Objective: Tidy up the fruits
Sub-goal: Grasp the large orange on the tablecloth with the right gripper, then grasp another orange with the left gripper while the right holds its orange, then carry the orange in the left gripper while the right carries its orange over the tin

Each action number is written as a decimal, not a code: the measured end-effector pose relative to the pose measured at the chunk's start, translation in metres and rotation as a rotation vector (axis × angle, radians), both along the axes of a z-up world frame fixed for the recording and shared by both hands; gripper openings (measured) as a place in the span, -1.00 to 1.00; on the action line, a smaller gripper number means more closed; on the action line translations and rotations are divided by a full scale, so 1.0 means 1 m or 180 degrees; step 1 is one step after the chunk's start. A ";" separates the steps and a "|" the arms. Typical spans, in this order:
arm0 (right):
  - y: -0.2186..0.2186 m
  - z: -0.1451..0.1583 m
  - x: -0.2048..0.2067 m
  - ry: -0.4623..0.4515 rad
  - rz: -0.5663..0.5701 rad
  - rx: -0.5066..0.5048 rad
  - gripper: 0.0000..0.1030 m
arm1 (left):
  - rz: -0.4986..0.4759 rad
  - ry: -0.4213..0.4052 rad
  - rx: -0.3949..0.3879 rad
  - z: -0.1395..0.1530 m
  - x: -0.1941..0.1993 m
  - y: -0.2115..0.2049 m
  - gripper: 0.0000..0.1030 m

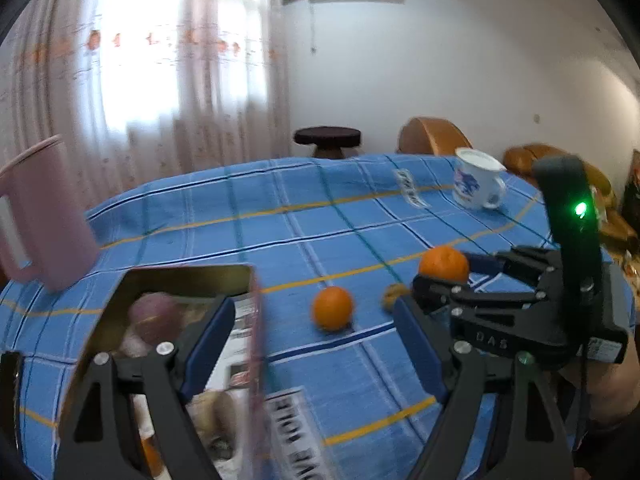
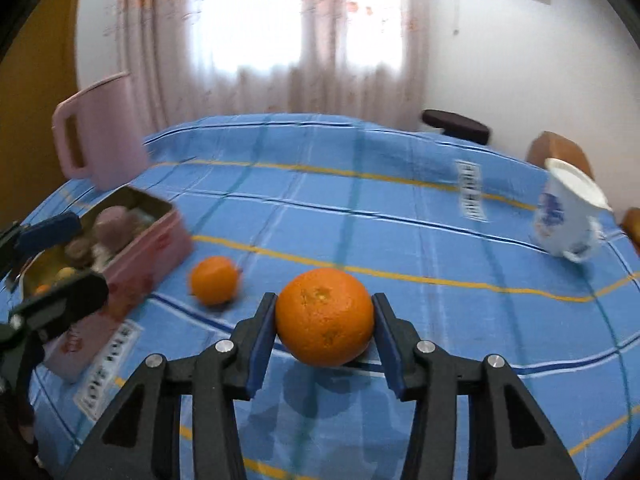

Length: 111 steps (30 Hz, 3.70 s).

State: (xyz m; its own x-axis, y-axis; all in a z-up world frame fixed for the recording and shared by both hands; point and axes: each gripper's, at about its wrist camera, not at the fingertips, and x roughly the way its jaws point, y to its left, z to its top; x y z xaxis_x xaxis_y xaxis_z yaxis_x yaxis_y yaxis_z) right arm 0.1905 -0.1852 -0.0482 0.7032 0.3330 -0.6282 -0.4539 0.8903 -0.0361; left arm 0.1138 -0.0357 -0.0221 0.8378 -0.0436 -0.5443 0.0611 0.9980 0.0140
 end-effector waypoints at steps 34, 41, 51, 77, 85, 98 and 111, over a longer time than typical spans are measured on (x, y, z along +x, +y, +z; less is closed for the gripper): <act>-0.032 0.006 -0.002 -0.0101 -0.0066 0.0328 -0.06 | 0.0156 0.0648 0.0174 -0.040 0.079 -0.007 -0.27; -0.033 0.008 -0.005 -0.0154 -0.0069 0.0312 -0.06 | 0.0134 0.0584 -0.0094 -0.037 0.069 0.005 -0.28; -0.036 0.015 -0.016 -0.0349 0.0009 0.0417 -0.06 | 0.0065 0.0230 -0.0200 -0.025 0.047 0.002 -0.28; -0.041 0.026 -0.043 -0.0854 0.0139 0.0581 -0.06 | 0.0186 -0.0282 -0.0203 -0.010 0.016 0.002 -0.28; -0.042 0.028 -0.051 -0.0996 0.0133 0.0601 -0.06 | 0.0203 -0.0415 -0.0163 -0.006 0.008 0.000 -0.28; -0.040 0.029 -0.057 -0.1096 0.0148 0.0574 -0.06 | 0.0193 -0.0494 -0.0177 -0.003 -0.003 0.001 -0.28; -0.007 0.026 -0.062 -0.1035 0.0311 0.0457 -0.06 | 0.0213 -0.0495 -0.0285 -0.004 -0.014 0.020 -0.28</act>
State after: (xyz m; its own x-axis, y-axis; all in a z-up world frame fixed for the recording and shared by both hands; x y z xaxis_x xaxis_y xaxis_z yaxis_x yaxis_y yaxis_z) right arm 0.1282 -0.1926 -0.0218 0.8189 0.4770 -0.3192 -0.5224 0.8498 -0.0703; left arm 0.0999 -0.0159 -0.0261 0.9141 -0.0274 -0.4045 -0.0015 0.9975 -0.0709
